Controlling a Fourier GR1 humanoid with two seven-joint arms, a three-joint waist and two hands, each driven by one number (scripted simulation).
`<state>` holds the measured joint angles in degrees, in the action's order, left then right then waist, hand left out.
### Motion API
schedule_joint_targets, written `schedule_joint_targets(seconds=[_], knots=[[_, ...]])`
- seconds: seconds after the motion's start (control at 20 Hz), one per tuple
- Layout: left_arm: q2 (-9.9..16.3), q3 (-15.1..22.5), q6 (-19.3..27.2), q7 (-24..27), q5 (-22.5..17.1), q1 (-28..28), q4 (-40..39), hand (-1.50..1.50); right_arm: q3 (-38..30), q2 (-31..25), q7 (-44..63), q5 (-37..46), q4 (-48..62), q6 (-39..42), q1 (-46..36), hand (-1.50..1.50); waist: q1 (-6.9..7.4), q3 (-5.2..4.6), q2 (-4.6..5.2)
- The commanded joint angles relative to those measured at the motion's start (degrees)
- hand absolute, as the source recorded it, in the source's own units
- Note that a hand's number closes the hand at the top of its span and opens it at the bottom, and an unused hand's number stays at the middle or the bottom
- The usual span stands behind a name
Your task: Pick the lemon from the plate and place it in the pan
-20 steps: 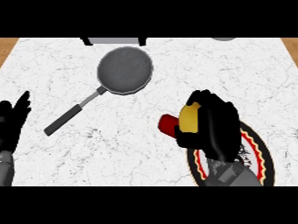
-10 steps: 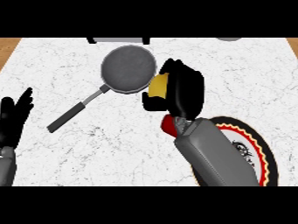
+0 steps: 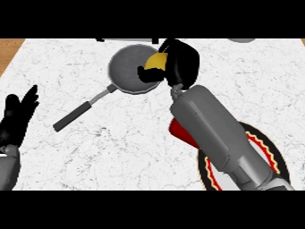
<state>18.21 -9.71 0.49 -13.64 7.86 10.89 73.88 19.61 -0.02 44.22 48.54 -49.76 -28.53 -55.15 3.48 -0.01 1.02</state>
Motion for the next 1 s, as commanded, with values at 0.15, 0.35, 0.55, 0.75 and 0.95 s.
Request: schedule_joint_targets(seconds=[0.15,0.35,0.55,0.75,0.95], knots=[[-0.87,1.69,0.06,0.39,1.22,2.19,-0.23,0.0,-2.57,0.02,-7.81,-9.02,18.07,-7.59,-7.08,1.5,2.54,0.02,1.01],[-1.93,3.15,-0.48,-0.57,1.21,2.45,1.7,0.0,-3.21,0.02,-11.29,-13.02,22.13,-9.68,-8.18,1.5,4.64,0.08,1.47],[-1.93,3.06,-0.26,-1.65,1.36,5.73,0.25,0.0,-5.37,0.02,-17.81,-18.19,23.44,-11.76,-5.27,1.5,5.12,0.19,2.41],[-1.52,3.21,-0.98,-0.98,1.24,6.02,0.71,0.0,-8.03,0.02,-20.71,-24.02,24.82,-10.67,-6.03,-1.5,6.77,0.23,2.52],[-2.65,4.51,-0.73,0.18,2.15,5.76,-0.31,0.0,-8.95,0.02,-23.9,-27.64,25.85,-10.01,-7.55,-1.5,7.91,0.18,2.81]])
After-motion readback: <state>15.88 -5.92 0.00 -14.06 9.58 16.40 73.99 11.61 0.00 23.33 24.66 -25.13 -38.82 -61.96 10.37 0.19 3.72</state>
